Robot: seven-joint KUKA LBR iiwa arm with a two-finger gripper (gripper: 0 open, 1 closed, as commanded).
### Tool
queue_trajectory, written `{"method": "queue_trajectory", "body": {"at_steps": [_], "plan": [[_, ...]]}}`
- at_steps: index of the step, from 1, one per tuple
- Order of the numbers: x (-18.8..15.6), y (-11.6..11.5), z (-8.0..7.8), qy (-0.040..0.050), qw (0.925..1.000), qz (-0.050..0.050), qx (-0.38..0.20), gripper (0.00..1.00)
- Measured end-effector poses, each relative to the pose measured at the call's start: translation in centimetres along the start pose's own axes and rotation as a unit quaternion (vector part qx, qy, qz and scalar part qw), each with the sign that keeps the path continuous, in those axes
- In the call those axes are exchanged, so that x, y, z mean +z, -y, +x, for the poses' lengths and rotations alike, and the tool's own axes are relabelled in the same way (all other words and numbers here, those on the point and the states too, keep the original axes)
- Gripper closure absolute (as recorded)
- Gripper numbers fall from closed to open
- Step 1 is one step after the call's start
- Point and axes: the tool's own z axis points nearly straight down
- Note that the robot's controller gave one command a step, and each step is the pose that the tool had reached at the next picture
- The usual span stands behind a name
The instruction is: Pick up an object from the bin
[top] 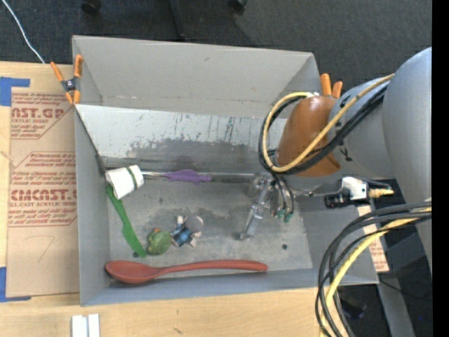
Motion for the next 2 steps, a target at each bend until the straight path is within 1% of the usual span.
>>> {"method": "queue_trajectory", "body": {"at_steps": [1, 2], "plan": [[0.0, -0.7, -2.2, 0.0045, 0.9973, 0.0, -0.074, 0.0], [0.0, -5.7, 0.2, 0.0007, 0.9949, -0.001, -0.101, 1.0]]}}
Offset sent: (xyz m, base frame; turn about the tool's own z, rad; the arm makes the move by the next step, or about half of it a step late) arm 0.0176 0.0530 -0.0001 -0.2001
